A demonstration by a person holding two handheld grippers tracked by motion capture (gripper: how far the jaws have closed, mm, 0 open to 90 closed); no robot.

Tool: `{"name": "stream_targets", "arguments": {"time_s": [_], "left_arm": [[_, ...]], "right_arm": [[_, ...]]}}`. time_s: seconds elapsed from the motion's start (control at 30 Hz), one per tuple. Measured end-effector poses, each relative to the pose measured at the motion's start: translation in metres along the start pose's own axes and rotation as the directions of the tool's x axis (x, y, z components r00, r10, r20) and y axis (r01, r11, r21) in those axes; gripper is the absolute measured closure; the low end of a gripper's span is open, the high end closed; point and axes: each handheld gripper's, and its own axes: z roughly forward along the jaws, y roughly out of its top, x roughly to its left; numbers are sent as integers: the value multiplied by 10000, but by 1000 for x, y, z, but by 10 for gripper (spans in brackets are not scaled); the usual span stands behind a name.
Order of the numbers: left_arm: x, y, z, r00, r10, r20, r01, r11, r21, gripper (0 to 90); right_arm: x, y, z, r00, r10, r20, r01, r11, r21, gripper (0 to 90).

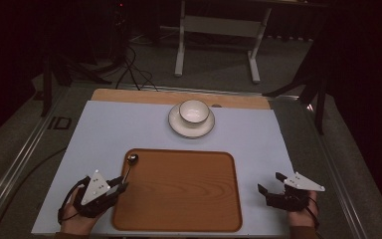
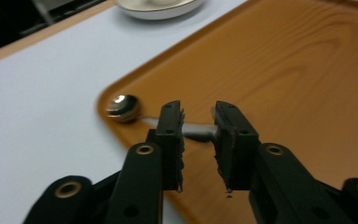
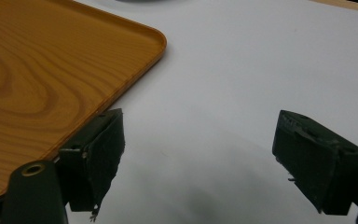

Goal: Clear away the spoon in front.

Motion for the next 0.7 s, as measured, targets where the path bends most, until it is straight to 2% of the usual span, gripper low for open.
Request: {"name": "stream_targets", "arguments": {"time_s": [0.13, 0.3, 0.4, 0.5, 0.57, 0.6, 0.7], "left_arm": [[1, 2, 1, 9998, -79, 195, 81, 9999, -119, 622], [3, 4, 2, 9998, -104, 171, 106, 9998, -143, 568], [8, 6, 3, 9996, -278, -24, 278, 9994, -193, 517], [15, 10, 4, 9981, -457, -413, 448, 9987, -237, 462], [17, 12, 4, 9974, -523, -491, 512, 9984, -242, 433], [22, 14, 4, 9956, -655, -670, 637, 9976, -283, 433], [29, 17, 5, 9932, -831, -818, 798, 9959, -425, 405]], "right_arm": [[0, 0, 0, 10000, -15, 27, 15, 10000, -2, 167], [-1, 0, 0, 10000, -1, 35, 1, 10000, -57, 167], [-1, 0, 0, 10000, -7, 52, 8, 10000, -71, 167], [-1, 0, -1, 10000, 8, 53, -8, 10000, -76, 167], [-1, 0, -1, 10000, -1, 53, 1, 10000, -82, 167], [-1, 0, -1, 10000, 5, 57, -5, 10000, -85, 167], [0, 0, -1, 10000, -10, 30, 10, 9999, -110, 167]]}}
